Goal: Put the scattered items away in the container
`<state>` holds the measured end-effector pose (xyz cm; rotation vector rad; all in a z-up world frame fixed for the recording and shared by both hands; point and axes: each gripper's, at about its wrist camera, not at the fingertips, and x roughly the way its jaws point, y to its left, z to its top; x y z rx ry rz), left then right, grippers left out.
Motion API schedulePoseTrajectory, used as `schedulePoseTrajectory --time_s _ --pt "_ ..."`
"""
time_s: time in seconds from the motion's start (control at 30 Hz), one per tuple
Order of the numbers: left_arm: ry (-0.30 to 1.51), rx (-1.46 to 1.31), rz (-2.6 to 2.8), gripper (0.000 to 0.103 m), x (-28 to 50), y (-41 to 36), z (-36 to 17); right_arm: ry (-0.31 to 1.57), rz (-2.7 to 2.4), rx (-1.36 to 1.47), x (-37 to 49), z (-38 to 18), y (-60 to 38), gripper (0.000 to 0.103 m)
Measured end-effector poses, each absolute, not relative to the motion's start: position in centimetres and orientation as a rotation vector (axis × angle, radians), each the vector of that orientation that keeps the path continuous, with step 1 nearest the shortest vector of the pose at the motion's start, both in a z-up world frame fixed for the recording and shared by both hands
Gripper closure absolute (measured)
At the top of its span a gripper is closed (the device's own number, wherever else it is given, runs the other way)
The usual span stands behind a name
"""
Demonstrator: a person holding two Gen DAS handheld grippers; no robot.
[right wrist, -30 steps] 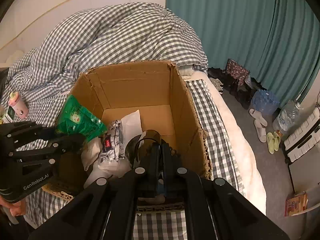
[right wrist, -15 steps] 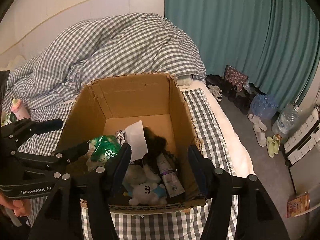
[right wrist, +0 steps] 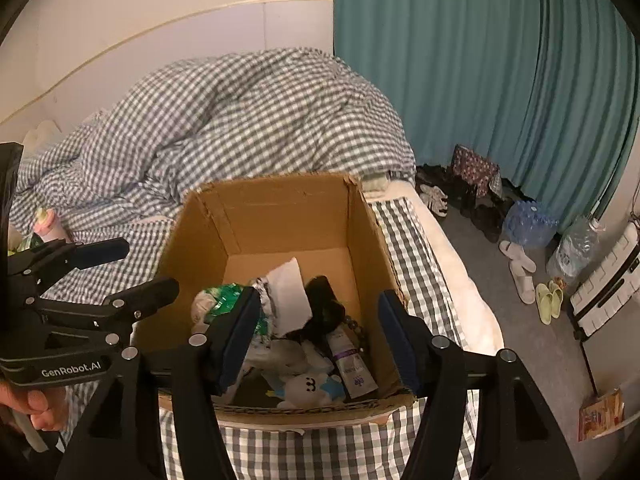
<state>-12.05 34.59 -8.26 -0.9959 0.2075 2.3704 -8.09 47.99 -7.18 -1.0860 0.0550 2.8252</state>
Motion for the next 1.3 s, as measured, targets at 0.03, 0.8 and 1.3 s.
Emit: schedulePoseTrajectory --time_s 0.03,0.8,1.3 --pt "0.2 -0.988 2.376 0.023 -11.9 34.3 -7.9 0.052 2.831 -1.074 -7.9 -6.8 47.8 0.04" --pt "0.125 -0.761 2.631 0.005 -8.4 23.1 -1.2 0.005 2.97 -0.876 -6.2 -0.8 40.0 0.015" --pt "0.013 -0.755 2.838 0.0 -8.6 9.5 -0.6 -0.018 3.097 -0.853 -8.2 -0.4 31.2 0.004"
